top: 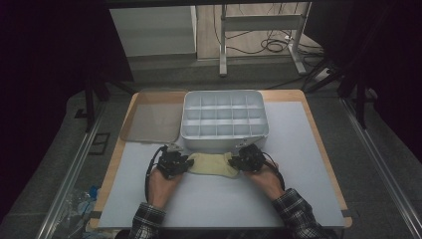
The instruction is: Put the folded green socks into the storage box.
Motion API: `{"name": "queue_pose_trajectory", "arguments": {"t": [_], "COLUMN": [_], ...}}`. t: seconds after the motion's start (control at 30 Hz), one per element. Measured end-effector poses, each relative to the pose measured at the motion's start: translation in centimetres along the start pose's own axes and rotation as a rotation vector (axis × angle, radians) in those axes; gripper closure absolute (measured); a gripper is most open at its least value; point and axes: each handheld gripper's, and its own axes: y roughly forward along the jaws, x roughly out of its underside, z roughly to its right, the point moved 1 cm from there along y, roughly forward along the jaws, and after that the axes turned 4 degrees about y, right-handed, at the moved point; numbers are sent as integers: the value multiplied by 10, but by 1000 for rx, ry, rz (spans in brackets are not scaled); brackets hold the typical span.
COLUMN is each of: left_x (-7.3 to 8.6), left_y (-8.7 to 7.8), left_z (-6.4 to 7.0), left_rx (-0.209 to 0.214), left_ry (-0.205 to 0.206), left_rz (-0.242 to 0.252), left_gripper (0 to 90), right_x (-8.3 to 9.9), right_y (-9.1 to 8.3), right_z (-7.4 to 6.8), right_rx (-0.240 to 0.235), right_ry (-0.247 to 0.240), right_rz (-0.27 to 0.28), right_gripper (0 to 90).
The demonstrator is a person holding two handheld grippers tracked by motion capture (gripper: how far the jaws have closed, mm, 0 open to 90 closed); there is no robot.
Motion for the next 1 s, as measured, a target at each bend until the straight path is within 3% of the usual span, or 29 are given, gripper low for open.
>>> {"name": "queue_pose_trajectory", "arguments": {"t": [0.03, 0.07, 0.23, 0.47, 0.77, 1.0], "left_x": [0, 0, -1, -7, -7, -5], "left_y": [0, 1, -2, -14, -26, -37], "left_z": [0, 1, 4, 8, 17, 32], "left_rx": [29, 28, 10, 21, 64, 96], "left_ry": [-8, -7, 22, 43, 59, 85], "left_rz": [2, 3, 2, 30, 40, 40], "left_gripper": [774, 824, 838, 839, 837, 834], "right_x": [0, -1, 0, -5, -1, 10], "right_y": [0, 0, -3, -19, -41, -58], "right_z": [0, 1, 3, -1, -5, -12], "right_rx": [-2, -7, -27, -41, -68, -97], "right_ry": [6, 7, 32, 18, 28, 39], "right_rz": [-2, 0, 6, 44, 60, 58], "right_gripper": [815, 818, 822, 823, 822, 821]}}
